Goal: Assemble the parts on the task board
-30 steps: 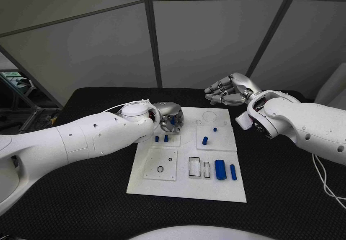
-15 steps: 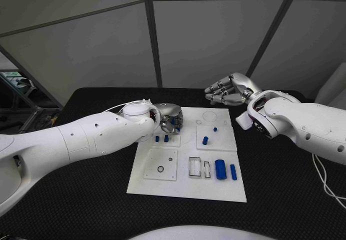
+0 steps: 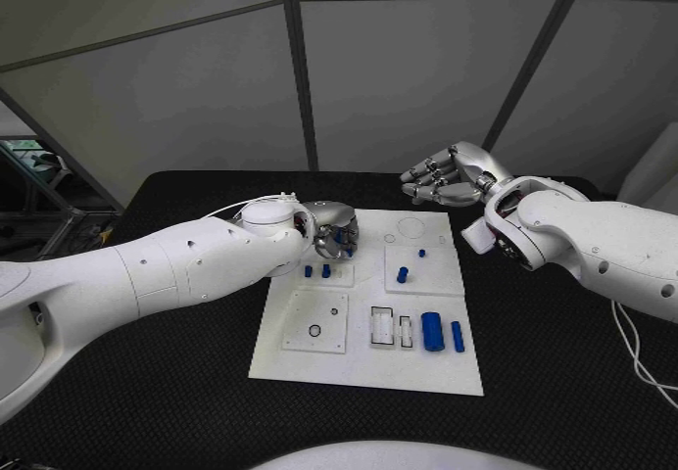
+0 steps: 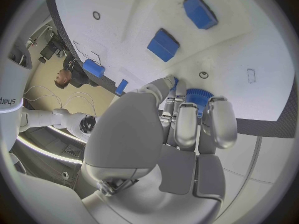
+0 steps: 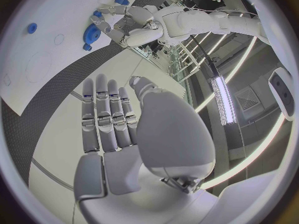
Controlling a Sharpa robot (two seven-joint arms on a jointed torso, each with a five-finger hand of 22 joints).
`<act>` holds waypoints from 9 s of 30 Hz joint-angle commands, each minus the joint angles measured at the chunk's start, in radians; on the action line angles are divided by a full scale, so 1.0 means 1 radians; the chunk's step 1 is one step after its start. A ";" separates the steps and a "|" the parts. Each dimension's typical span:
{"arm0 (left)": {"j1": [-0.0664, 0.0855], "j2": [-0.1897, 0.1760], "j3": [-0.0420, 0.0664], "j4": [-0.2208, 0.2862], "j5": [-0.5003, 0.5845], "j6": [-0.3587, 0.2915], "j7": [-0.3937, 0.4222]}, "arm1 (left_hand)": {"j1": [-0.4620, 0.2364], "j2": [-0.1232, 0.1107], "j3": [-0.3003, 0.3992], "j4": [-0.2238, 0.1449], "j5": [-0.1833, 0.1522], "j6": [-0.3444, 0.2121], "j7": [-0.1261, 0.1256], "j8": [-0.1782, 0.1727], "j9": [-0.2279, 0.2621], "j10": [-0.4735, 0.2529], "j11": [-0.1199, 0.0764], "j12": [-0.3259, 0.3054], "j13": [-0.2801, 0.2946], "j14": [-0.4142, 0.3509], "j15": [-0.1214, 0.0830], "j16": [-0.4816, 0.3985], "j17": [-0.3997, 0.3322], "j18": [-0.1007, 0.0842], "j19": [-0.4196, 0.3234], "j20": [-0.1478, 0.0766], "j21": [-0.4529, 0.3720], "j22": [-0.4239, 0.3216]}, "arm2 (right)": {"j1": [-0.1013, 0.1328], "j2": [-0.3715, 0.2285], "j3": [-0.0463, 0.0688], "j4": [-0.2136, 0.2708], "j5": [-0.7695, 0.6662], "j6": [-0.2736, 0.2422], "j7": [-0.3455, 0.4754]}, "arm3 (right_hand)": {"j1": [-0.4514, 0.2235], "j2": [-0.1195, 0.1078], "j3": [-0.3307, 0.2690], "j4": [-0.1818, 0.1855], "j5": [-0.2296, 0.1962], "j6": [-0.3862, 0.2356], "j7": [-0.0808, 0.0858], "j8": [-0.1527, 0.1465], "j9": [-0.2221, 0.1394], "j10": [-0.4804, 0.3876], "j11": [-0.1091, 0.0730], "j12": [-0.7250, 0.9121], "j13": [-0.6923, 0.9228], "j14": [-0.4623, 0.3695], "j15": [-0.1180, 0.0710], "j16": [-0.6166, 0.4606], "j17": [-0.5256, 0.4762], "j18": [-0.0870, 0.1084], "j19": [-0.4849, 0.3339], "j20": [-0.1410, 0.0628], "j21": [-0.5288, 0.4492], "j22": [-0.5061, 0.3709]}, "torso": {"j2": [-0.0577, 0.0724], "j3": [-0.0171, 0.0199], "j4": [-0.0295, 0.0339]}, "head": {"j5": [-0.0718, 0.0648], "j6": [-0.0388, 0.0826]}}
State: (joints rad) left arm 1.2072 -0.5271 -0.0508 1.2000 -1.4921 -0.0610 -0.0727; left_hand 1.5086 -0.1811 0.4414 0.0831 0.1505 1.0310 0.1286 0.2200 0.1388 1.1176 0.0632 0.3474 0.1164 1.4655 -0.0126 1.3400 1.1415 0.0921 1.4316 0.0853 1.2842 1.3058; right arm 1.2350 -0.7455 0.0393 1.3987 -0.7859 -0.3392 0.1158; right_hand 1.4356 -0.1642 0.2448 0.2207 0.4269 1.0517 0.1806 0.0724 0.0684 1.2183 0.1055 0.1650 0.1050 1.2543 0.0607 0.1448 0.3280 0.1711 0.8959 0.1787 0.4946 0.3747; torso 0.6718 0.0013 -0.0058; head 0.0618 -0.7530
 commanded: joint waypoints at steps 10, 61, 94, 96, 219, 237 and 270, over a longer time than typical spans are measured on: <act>-0.002 -0.006 -0.001 0.009 -0.002 -0.049 0.024 | -0.016 0.021 0.095 -0.069 0.001 0.066 -0.003 -0.012 -0.005 0.063 -0.008 -0.032 0.004 0.016 -0.011 0.009 -0.009 -0.020 0.010 -0.009 0.018 0.019 | 0.002 0.002 0.001 0.001 0.003 0.006 0.007 | -0.007 -0.001 0.004 0.004 0.002 -0.006 0.001 -0.003 0.000 -0.001 0.004 -0.005 -0.001 0.008 0.002 -0.003 -0.001 0.011 0.009 0.000 -0.003 -0.001 | -0.001 -0.0008 0.0006 | 0.000 0.001; -0.018 -0.219 0.072 0.188 0.074 -0.014 -0.038 | -0.112 0.001 0.094 -0.081 -0.015 0.083 -0.002 -0.050 -0.013 0.090 -0.007 -0.104 -0.006 0.015 -0.007 0.014 -0.018 -0.019 0.007 -0.004 0.010 0.021 | 0.001 0.000 0.000 -0.013 0.003 0.008 0.008 | -0.007 0.001 0.006 0.004 0.003 -0.006 0.001 -0.003 0.000 0.000 0.003 -0.004 -0.002 0.009 0.002 -0.004 -0.001 0.011 0.011 0.000 -0.005 -0.002 | 0.001 -0.0002 -0.0011 | 0.013 0.006; -0.044 -0.168 0.072 0.112 0.076 -0.029 -0.025 | -0.116 -0.001 0.089 -0.083 -0.017 0.083 -0.002 -0.053 -0.014 0.094 -0.008 -0.109 -0.005 0.015 -0.008 0.014 -0.019 -0.019 0.007 -0.004 0.009 0.021 | 0.001 0.003 0.000 -0.013 0.003 0.009 0.008 | -0.007 0.003 0.007 0.005 0.003 -0.006 0.000 -0.003 0.000 0.000 0.003 -0.004 -0.003 0.010 0.002 -0.005 0.000 0.011 0.012 0.000 -0.007 -0.004 | 0.001 -0.0007 -0.0003 | 0.011 0.000; -0.044 -0.168 0.072 0.115 0.076 -0.033 -0.023 | -0.116 -0.001 0.089 -0.083 -0.017 0.083 -0.002 -0.053 -0.014 0.094 -0.008 -0.109 -0.005 0.015 -0.008 0.014 -0.019 -0.019 0.007 -0.004 0.009 0.021 | 0.001 0.003 0.000 -0.013 0.003 0.009 0.008 | -0.007 0.003 0.007 0.005 0.003 -0.006 0.000 -0.003 0.000 0.000 0.003 -0.004 -0.003 0.010 0.002 -0.005 0.000 0.011 0.012 0.000 -0.007 -0.004 | 0.000 -0.0005 -0.0002 | 0.011 -0.001; -0.044 -0.179 0.074 0.113 0.076 -0.021 -0.037 | -0.162 -0.040 -0.003 -0.082 -0.016 -0.028 0.005 -0.134 -0.054 -0.054 0.019 -0.106 0.028 0.008 0.012 0.019 -0.040 -0.014 -0.001 0.011 -0.030 0.005 | 0.001 0.004 0.000 -0.021 0.003 0.012 0.004 | -0.008 0.005 0.010 0.005 0.004 -0.007 0.001 -0.003 0.000 -0.001 0.004 -0.004 -0.005 0.011 0.002 -0.009 0.000 0.011 0.015 0.000 -0.011 -0.006 | -0.001 -0.0012 0.0008 | 0.009 -0.004; -0.041 -0.268 0.114 0.132 0.243 -0.152 0.010 | -0.146 -0.015 0.018 -0.080 -0.015 0.012 0.017 -0.115 -0.051 -0.062 0.028 -0.094 0.024 -0.039 0.018 -0.048 -0.170 0.006 -0.044 0.019 -0.121 -0.063 | 0.001 -0.038 0.000 -0.040 -0.231 0.083 -0.122 | 0.057 0.005 0.030 -0.065 -0.040 0.018 -0.008 0.008 0.004 0.002 -0.008 -0.004 -0.015 0.120 -0.029 0.037 0.027 0.015 0.096 -0.032 0.044 0.025 | -0.004 -0.0025 -0.0013 | 0.005 0.007; -0.062 -0.410 0.112 0.330 1.350 -0.368 0.522 | -0.126 0.041 0.064 -0.083 -0.017 0.044 0.017 -0.102 -0.055 -0.029 0.016 -0.018 0.036 -0.239 0.013 -0.345 -0.635 0.079 -0.249 0.016 -0.509 -0.339 | -0.076 -0.069 -0.059 0.099 -0.855 0.079 -0.285 | 0.013 -0.035 0.127 -0.129 -0.106 0.002 -0.026 -0.009 -0.002 -0.041 -0.018 -0.080 -0.043 0.236 -0.063 0.766 0.523 -0.029 0.261 -0.077 0.579 0.515 | -0.002 -0.0026 -0.0020 | -0.069 0.025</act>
State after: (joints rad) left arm 1.1442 -0.9367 0.0607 1.5264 -0.1958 -0.4192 0.4045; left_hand 1.3806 -0.1509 0.5066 0.0012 0.1350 1.0793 0.1428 0.1172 0.0847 1.0933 0.0825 0.3243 0.1509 1.2329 -0.0018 0.9989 0.5072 0.1398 1.1876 0.1002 0.7767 0.9680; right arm 1.1585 -0.8179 -0.0195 1.5014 -1.5981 -0.2535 -0.1488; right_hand 1.4513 -0.1960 0.3663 0.0913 0.3250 1.0616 0.1551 0.0657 0.0663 1.1841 0.0892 0.0885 0.0633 1.4668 -0.0088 0.9064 0.8475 0.1548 1.1600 0.1004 1.0693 0.8863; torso 0.6692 -0.0015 -0.0088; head -0.0051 -0.7287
